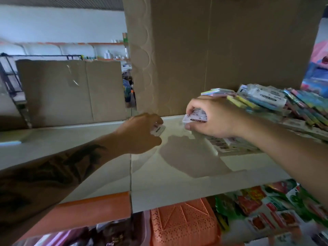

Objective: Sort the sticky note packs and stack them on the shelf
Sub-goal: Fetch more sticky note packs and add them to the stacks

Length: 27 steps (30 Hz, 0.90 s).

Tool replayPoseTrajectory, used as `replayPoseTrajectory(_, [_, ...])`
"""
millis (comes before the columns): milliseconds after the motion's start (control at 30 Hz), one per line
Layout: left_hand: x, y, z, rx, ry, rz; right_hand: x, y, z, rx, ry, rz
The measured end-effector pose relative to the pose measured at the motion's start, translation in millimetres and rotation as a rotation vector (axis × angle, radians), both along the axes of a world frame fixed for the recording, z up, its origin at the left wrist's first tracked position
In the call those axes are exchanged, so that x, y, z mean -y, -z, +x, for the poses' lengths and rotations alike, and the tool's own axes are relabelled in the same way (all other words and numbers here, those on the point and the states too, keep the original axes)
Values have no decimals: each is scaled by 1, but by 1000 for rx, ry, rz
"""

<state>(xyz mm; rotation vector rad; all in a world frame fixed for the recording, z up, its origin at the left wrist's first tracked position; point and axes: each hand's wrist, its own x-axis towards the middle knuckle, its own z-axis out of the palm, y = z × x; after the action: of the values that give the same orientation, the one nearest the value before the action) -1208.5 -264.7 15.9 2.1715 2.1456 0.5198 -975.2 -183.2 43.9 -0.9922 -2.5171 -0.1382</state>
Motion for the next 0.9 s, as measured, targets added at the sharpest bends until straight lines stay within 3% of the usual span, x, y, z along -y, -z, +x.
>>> replayPoseTrajectory(400, [147,8,-181,34,-239,-35,77,21,-198,59,-338,-162])
replayPoseTrajectory(567, [207,3,-251,-3,-195,-152,118,29,-285,135,-455,-169])
replayPoseTrajectory(900, [273,15,-350,210,-155,-162,161,34,-378,194,-531,-267])
